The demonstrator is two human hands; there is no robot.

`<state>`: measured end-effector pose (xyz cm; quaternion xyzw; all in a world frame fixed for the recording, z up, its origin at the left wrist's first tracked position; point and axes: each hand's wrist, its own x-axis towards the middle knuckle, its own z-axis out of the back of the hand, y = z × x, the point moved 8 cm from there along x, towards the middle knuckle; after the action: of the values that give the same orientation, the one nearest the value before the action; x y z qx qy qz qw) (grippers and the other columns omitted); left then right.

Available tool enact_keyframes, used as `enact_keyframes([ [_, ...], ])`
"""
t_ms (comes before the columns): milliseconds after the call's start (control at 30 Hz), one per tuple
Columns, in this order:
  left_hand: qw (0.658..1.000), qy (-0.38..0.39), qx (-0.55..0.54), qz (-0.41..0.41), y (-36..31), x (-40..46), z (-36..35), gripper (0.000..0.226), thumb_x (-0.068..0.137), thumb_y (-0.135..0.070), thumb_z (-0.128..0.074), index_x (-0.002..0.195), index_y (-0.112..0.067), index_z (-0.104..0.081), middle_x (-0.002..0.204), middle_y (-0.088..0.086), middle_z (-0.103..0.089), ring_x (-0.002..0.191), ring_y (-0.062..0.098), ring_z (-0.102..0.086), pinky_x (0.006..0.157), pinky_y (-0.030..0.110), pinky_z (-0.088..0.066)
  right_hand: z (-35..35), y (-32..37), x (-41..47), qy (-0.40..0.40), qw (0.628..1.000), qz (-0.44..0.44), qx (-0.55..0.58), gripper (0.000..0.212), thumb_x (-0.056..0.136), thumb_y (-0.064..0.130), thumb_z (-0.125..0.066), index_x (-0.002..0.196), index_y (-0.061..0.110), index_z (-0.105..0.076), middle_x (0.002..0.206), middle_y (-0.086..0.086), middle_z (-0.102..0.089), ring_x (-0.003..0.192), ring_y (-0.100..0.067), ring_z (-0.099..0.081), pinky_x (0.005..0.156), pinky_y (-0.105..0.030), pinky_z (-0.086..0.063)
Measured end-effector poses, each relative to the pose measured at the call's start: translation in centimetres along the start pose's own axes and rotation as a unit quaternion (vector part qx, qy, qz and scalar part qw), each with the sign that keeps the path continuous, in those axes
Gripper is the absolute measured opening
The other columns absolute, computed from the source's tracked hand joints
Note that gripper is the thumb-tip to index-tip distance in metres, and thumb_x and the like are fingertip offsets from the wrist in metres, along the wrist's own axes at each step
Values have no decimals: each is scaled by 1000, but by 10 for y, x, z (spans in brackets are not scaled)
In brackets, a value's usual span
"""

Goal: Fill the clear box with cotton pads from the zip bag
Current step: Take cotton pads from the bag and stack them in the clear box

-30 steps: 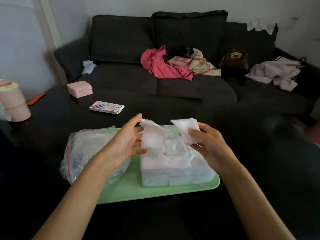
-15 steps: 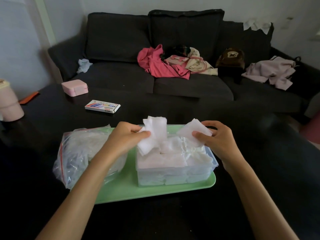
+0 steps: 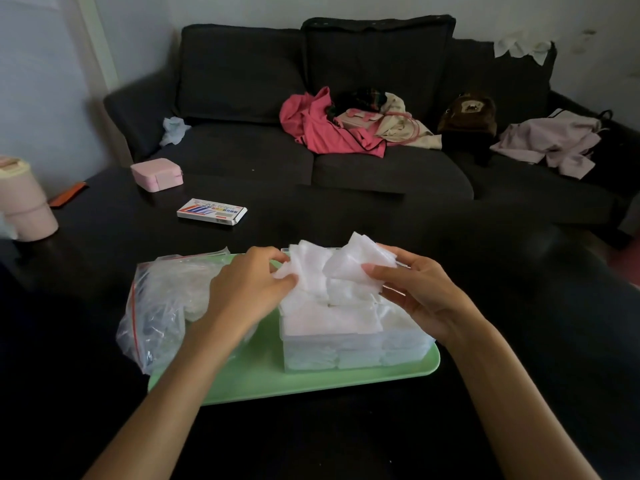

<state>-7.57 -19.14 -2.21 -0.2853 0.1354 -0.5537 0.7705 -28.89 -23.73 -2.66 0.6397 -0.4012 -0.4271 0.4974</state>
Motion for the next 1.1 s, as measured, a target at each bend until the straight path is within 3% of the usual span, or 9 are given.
enact_keyframes([
  [100,999,-30,28,-10,0,-2,8,34,83,-45,-64,114,-34,-59,108,-11,-65,98,16,-61,72,29,-39,-3,-2,0,-10,1000,-9,23,38,69,9,-76,106,10,-67,99,-9,-72,84,-17,-71,64,-20,-56],
  [200,990,-109,-39,-79,-21,-6,27,29,83,-52,-59,106,-34,-63,95,-17,-66,90,9,-60,71,28,-45,-10,-2,0,-15,999,-5,28,36,71,11,-76,106,9,-67,101,-9,-72,81,-14,-71,62,-19,-54],
  [300,983,-22,-172,-61,-30,-6,21,34,79,-64,-55,79,-33,-70,75,-18,-68,78,-2,-62,65,21,-44,-22,-4,-1,-5,1000,-1,13,31,74,11,-75,103,9,-68,90,-3,-74,78,-13,-71,62,-18,-54],
  [400,980,59,-185,-41,-28,-6,6,24,75,-55,-68,71,-31,-70,64,-10,-69,68,3,-65,70,26,-49,-28,-6,-2,4,1000,2,30,23,79,10,-71,101,6,-69,79,2,-74,73,-9,-70,61,-16,-53],
  [600,959,51,-276,-40,-20,-4,9,17,82,-37,-68,81,-22,-76,64,-7,-71,53,-5,-58,56,9,-44,-40,0,-7,139,989,-19,37,43,78,0,-67,119,9,-61,110,-10,-70,104,-20,-66,86,-22,-53],
  [700,947,28,-316,-42,-18,-5,14,14,85,-30,-67,82,-20,-76,68,-9,-73,52,-5,-57,53,3,-41,-39,3,-8,161,986,-18,40,46,75,0,-67,120,8,-61,114,-11,-69,105,-21,-66,84,-21,-53],
  [800,934,-25,-357,-1,-10,-2,28,23,84,-32,-67,70,-15,-73,62,-10,-64,54,-6,-54,50,6,-39,-26,-2,-3,102,991,-42,73,41,72,-1,-68,112,4,-65,108,-12,-70,95,-19,-69,74,-20,-56],
  [933,916,3,-396,70,-13,-6,26,9,75,-32,-73,69,-24,-73,62,-15,-66,55,-9,-58,54,20,-35,-25,-13,0,24,996,-51,62,32,80,-6,-64,112,2,-62,105,-14,-70,88,-18,-69,69,-22,-58],
  [1100,913,-36,-405,23,-30,-17,21,13,68,-29,-82,74,-23,-73,58,-9,-69,51,-5,-61,44,4,-38,-40,-12,-2,38,999,-16,25,28,86,-4,-59,112,5,-61,89,-9,-72,78,-14,-70,74,-25,-58],
])
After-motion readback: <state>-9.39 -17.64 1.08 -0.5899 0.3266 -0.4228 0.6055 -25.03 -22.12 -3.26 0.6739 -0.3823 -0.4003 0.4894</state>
